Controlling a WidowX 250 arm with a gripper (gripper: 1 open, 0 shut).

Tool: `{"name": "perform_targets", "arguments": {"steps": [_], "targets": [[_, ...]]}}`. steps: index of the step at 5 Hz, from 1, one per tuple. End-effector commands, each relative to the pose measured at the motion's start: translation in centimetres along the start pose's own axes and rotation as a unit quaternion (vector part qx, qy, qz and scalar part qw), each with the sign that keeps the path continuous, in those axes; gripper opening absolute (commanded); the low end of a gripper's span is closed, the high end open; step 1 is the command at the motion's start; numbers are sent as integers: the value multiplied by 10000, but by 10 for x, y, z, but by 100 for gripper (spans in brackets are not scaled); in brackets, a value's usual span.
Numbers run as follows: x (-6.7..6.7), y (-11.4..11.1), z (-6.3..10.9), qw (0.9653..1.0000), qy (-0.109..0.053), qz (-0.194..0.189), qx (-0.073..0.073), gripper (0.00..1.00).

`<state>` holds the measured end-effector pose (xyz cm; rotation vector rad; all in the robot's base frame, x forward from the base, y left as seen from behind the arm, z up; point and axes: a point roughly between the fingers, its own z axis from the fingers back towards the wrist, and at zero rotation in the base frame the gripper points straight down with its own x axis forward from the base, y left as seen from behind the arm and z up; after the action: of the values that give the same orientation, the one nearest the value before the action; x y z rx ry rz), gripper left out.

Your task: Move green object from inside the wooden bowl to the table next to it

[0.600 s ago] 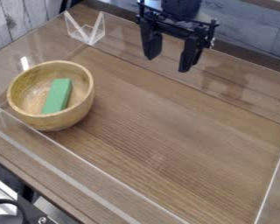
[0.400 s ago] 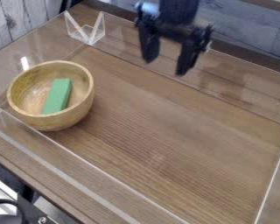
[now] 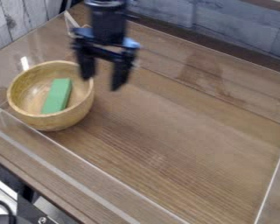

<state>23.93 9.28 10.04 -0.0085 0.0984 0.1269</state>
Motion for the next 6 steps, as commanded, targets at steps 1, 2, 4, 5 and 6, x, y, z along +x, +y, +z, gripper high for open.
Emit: {"name": "perform_targets", "arguments": {"steps": [1,2,4,5,6], "targets": [[-7,34,12,9990,-370,252,44,100],[-11,56,2,9986,-430,291,35,100],[-6,70,-17,9974,-470,541,-4,100],[-2,71,-24,9965,-487,679,-28,100],[-2,66,-33,9955,-509,792,-45,100]]}}
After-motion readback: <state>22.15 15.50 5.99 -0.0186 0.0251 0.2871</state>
